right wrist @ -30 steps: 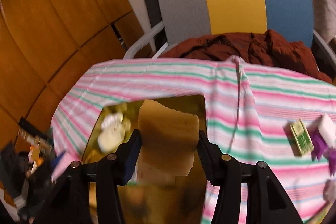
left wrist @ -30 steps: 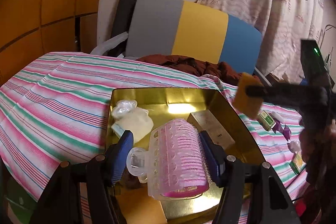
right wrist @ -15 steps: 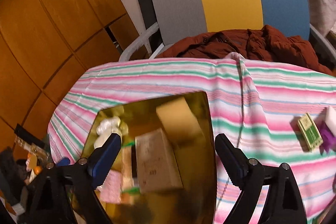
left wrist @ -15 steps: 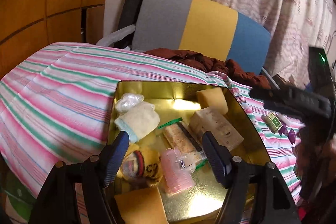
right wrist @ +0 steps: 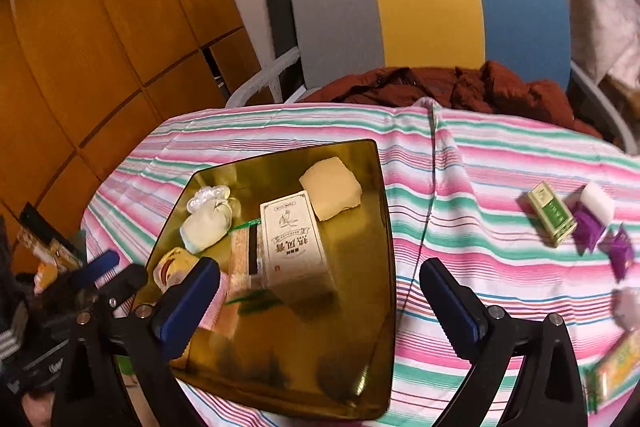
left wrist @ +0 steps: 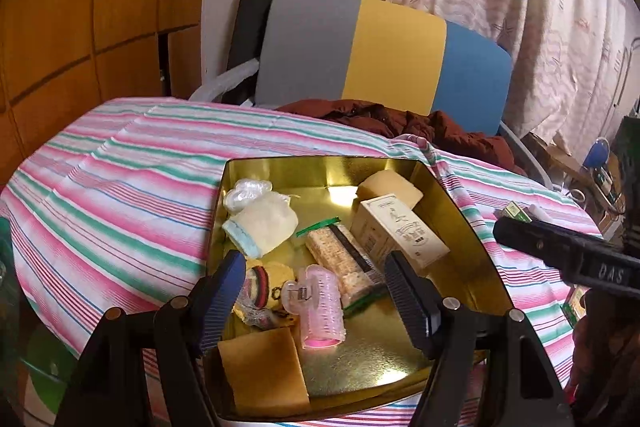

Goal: Organize objects
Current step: 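Swing both tools from the gold tray back toward the remaining items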

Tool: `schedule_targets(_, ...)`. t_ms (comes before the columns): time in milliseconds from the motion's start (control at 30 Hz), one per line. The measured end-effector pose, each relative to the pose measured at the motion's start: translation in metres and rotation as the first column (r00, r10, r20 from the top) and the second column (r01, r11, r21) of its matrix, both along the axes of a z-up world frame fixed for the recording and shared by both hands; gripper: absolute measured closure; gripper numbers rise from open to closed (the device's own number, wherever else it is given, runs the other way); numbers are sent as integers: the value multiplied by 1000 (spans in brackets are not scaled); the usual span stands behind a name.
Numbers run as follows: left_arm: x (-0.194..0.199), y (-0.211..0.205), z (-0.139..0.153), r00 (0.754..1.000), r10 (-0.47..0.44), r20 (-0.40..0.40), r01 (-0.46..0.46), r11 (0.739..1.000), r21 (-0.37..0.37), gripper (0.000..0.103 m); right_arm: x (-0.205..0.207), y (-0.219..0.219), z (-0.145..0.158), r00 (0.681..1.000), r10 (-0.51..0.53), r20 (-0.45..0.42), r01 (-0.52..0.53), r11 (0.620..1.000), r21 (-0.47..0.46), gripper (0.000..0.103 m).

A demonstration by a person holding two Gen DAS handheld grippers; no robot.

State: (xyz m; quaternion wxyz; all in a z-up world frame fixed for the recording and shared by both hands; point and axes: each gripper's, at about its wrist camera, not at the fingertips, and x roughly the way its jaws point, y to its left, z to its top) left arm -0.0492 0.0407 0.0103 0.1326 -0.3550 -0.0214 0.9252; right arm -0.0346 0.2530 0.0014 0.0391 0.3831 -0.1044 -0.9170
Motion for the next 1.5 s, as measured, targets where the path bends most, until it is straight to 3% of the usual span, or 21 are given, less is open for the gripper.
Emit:
schedule_targets(333, 16, 17, 3, 998, -56, -24, 55, 997, -45, 30, 18, 19, -3, 999, -44, 8, 43, 998, 36, 1)
schedule_targets(633, 23, 34, 0, 993, -115, -12, 114, 992, -54, 30, 39, 82, -11, 984, -170, 55, 168, 985, 38, 1)
schedule_targets(867, 27, 47, -1, 984, -176, -13, 175, 983, -48, 30, 65, 145, -8, 952, -298, 73, 294, 954, 63, 1)
schedule_targets(1067, 28, 56, 1, 977, -215, -14, 214, 976, -30, 30, 102, 226, -2, 869, -492, 55, 493, 870, 11, 1)
schedule_targets(1233, 30, 69, 1, 968, -252, -10, 251, 967, -36, 30, 129, 286, -14, 763, -643, 73, 647, 760, -62, 1)
schedule_targets(1367, 32, 81, 0, 961, -278, 0, 278, 960, -42, 30, 150, 318, -33, 681, -718, 143, 730, 647, -221, 1)
schedule_targets(1433, 32, 90, 0, 955, -297, 4, 296, 954, -46, 30, 154, 322, -31, 667, -735, 125, 739, 630, -238, 0)
schedule_targets(1500, 35, 102, 2, 946, -325, 3, 325, 944, -50, 30, 153, 321, -32, 675, -726, 132, 731, 635, -249, 0)
